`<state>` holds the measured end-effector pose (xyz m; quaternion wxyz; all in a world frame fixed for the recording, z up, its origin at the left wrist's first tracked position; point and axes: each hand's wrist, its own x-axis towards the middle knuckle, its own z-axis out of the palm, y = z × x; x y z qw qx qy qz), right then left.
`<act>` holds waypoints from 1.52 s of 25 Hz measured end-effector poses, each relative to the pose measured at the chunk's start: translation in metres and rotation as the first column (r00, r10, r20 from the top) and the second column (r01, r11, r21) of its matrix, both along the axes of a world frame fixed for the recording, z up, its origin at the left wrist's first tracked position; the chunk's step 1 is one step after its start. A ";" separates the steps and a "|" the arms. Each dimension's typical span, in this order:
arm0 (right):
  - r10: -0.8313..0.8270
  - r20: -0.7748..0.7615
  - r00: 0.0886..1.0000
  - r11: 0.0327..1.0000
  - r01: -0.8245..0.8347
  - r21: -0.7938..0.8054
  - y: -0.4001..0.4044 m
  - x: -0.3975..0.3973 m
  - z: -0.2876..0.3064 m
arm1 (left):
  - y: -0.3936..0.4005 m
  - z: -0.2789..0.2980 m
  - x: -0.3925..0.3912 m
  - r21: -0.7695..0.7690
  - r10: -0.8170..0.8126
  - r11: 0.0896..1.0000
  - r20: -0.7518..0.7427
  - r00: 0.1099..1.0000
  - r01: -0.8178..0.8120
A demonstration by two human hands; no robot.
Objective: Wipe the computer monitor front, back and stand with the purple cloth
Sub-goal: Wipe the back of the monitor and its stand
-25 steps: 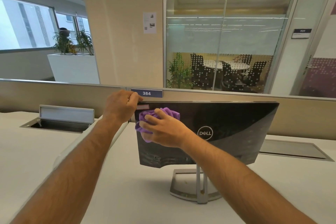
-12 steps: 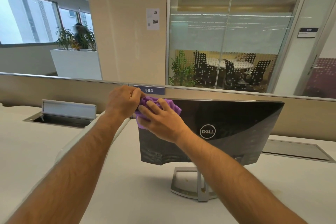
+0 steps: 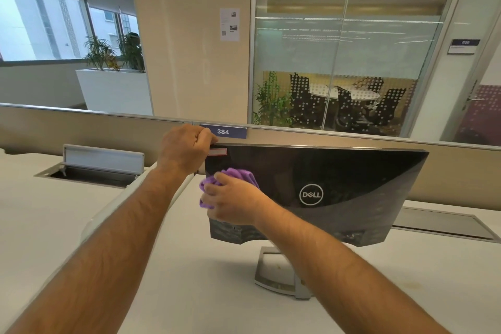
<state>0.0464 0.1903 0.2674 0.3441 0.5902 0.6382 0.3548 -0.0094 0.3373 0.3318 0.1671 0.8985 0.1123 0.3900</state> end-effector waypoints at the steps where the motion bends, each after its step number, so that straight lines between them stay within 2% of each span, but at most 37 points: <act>1: -0.010 0.025 1.000 0.999 0.011 -0.052 -0.003 -0.001 -0.004 | 0.000 -0.002 0.000 0.014 0.001 1.000 -0.004 1.000 -0.001; 3: -0.017 -0.028 0.999 0.997 0.019 0.069 -0.007 0.003 -0.003 | -0.001 -0.002 -0.001 0.042 0.009 0.999 -0.006 1.000 -0.009; 5: -0.029 -0.176 0.984 0.971 0.069 0.228 -0.011 0.004 0.002 | -0.005 0.001 -0.002 0.048 0.016 0.999 -0.001 1.000 -0.016; 6: -0.032 -0.167 0.985 0.968 0.073 0.242 -0.012 0.005 0.001 | -0.005 0.001 -0.002 0.051 0.021 0.998 -0.001 1.000 -0.021; 9: -0.028 -0.031 0.999 0.999 0.028 -0.017 -0.018 0.006 -0.016 | -0.002 -0.004 0.001 0.054 0.049 0.997 -0.004 0.999 -0.049; 10: -0.022 -0.015 1.000 0.999 0.021 -0.025 -0.022 0.006 -0.017 | -0.001 -0.006 0.002 0.060 0.051 0.997 -0.005 0.999 -0.050; 11: -0.021 -0.032 0.999 0.999 0.022 0.032 -0.025 0.008 -0.015 | -0.001 -0.006 0.001 0.066 0.049 0.997 -0.005 0.999 -0.048; 14: -0.002 -0.270 0.963 0.945 0.090 0.315 -0.036 0.017 -0.005 | -0.005 -0.003 0.000 0.069 0.049 0.996 -0.009 0.999 -0.048; 15: 0.008 -0.258 0.966 0.941 0.080 0.330 -0.039 0.020 -0.008 | -0.005 -0.004 0.001 0.080 0.059 0.995 -0.011 0.998 -0.058; 18: 0.033 -0.079 0.996 0.996 -0.027 0.080 -0.053 0.025 -0.028 | 0.000 -0.009 0.005 0.093 0.092 0.991 -0.005 0.996 -0.091; 19: 0.024 -0.084 0.996 0.997 -0.018 0.069 -0.057 0.027 -0.029 | 0.001 -0.011 0.006 0.099 0.093 0.991 -0.003 0.996 -0.092; 21: 0.021 -0.192 0.981 0.974 0.023 0.226 -0.058 0.031 -0.022 | 0.000 -0.009 0.006 0.097 0.093 0.991 0.006 0.996 -0.093; 23: 0.044 -0.323 0.945 0.904 0.099 0.415 -0.061 0.033 -0.017 | -0.002 -0.008 0.005 0.092 0.095 0.991 0.011 0.995 -0.095; 24: 0.055 -0.303 0.951 0.908 0.079 0.412 -0.062 0.034 -0.019 | -0.002 -0.009 0.004 0.096 0.101 0.990 0.012 0.995 -0.102; 27: 0.098 -0.180 0.979 0.978 -0.061 0.201 -0.073 0.040 -0.027 | 0.000 -0.012 0.005 0.104 0.114 0.988 0.015 0.993 -0.115; 28: 0.083 -0.201 0.976 0.975 -0.038 0.217 -0.075 0.043 -0.023 | 0.000 -0.012 0.005 0.104 0.118 0.988 0.013 0.993 -0.119; 31: 0.059 -0.355 0.933 0.889 0.113 0.444 -0.079 0.047 -0.013 | -0.002 -0.012 0.005 0.108 0.138 0.984 0.017 0.990 -0.139; 32: 0.065 -0.319 0.945 0.900 0.083 0.429 -0.080 0.047 -0.016 | -0.003 -0.012 0.005 0.117 0.146 0.982 0.019 0.989 -0.148; 35: 0.123 -0.145 0.982 0.978 -0.095 0.188 -0.095 0.052 -0.023 | -0.007 -0.012 0.003 0.148 0.160 0.976 0.027 0.987 -0.162; 36: 0.114 -0.149 0.982 0.975 -0.082 0.206 -0.098 0.055 -0.020 | -0.008 -0.012 0.003 0.161 0.160 0.973 0.028 0.987 -0.163; 38: 0.069 -0.284 0.956 0.923 0.046 0.381 -0.098 0.059 -0.011 | -0.012 -0.010 0.001 0.184 0.160 0.969 0.034 0.986 -0.164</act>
